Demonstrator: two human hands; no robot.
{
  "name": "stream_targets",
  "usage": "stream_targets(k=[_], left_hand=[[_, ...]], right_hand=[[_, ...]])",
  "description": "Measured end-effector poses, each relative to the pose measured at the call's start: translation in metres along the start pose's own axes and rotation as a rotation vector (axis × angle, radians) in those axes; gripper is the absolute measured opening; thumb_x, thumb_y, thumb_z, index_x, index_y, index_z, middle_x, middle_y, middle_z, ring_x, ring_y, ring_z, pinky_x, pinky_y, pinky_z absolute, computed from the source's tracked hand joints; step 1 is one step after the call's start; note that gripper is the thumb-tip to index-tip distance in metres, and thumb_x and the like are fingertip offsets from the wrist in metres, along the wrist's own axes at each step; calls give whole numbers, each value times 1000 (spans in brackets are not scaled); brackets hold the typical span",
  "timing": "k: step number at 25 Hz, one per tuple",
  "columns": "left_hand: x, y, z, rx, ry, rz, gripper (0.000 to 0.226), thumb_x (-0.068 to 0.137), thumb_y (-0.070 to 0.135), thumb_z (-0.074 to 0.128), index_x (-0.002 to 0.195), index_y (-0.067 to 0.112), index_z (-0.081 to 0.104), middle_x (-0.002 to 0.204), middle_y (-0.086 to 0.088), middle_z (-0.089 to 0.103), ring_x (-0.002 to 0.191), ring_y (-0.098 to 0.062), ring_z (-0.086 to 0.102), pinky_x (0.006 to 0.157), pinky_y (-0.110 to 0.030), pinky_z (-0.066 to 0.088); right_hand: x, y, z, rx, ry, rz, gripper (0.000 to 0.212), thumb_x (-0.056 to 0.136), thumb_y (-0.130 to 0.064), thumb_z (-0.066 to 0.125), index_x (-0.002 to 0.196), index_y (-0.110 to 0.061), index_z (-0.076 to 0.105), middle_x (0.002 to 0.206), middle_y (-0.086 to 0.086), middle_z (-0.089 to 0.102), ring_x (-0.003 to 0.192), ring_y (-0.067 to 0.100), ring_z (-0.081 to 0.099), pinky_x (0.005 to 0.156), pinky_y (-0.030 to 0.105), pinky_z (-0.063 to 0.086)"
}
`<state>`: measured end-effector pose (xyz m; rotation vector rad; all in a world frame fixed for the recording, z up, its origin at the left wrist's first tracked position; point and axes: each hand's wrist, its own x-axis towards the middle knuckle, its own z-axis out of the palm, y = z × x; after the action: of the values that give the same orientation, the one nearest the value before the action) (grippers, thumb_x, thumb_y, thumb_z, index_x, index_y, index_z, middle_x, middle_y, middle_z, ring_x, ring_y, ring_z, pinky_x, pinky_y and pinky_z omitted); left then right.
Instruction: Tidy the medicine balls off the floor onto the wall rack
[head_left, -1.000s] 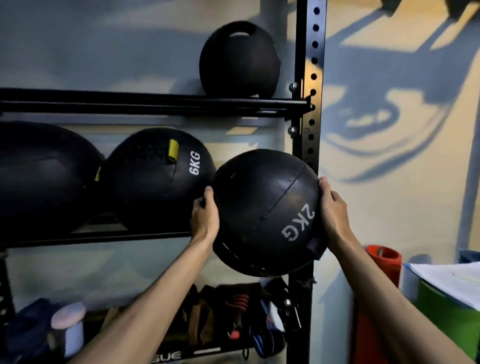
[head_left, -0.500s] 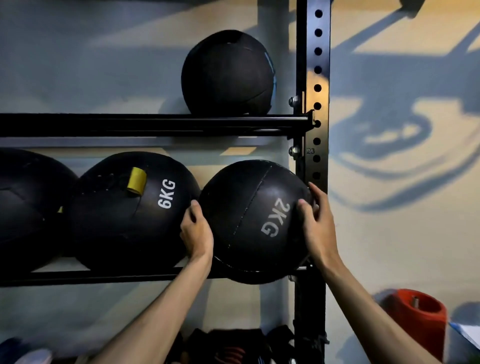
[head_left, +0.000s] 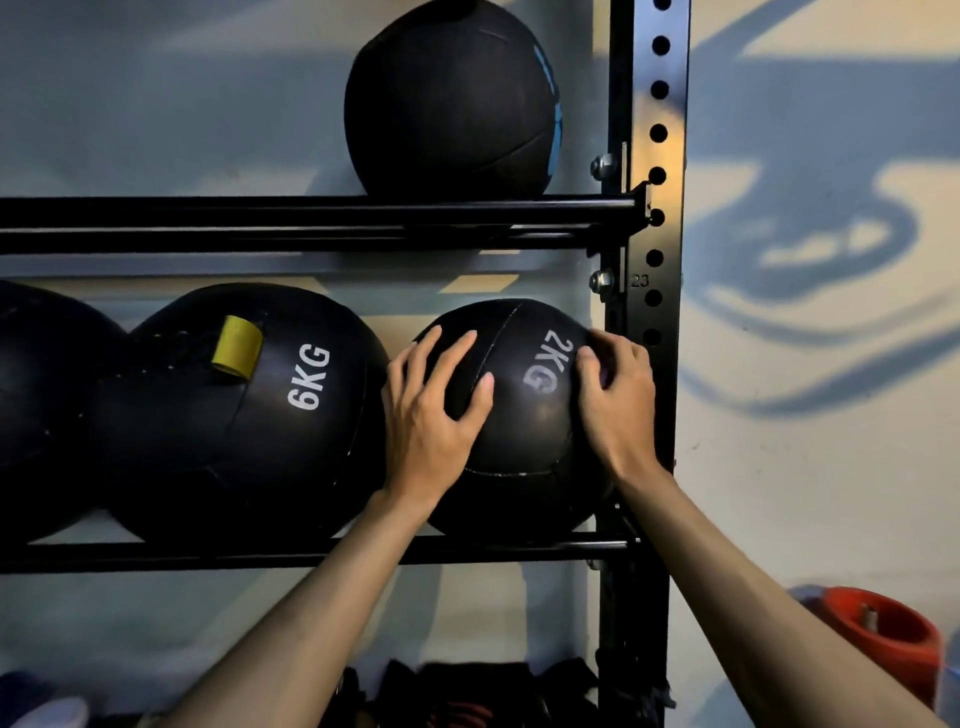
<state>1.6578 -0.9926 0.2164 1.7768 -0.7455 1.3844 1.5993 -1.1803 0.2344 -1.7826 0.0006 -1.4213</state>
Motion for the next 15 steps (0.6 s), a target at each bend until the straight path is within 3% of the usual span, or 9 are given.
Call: stream_targets(k=[3,8,12,15], left_hand=[[16,-16,9,-51,-18,-70,48,94,55,49,137,36,57,140,4,52,130,-17,44,109,-42,41],[36,-41,20,-173,-280,-340,49,97,59,48,143,43,48,149,1,46,140,-17,41,116,-37,34],[53,-32,5,-43,-477,-385,56,98,61,42,149,41,39,153,-3,43,143,-24,37,115,-43,35],[68,-18,-15,18,-417,-395,41,96,49,55,131,28,60,131,-5,62,124,-26,56,100,-38,48]], right_hand=[[-17,3,13,-164,14,-202,47,95,-45,45,136,-24,54,139,-1,47,131,16,43,112,32,35],[6,-1,32,-372,-152,-124,53,99,-56,34,145,-31,45,146,-4,43,139,18,36,115,43,32],[13,-12,28,-417,-270,-65,53,100,-54,35,147,-30,41,148,1,40,140,24,34,113,49,31],[18,-31,16,-455,-325,-37,49,99,-44,46,144,-24,44,145,8,43,136,30,37,110,51,33]])
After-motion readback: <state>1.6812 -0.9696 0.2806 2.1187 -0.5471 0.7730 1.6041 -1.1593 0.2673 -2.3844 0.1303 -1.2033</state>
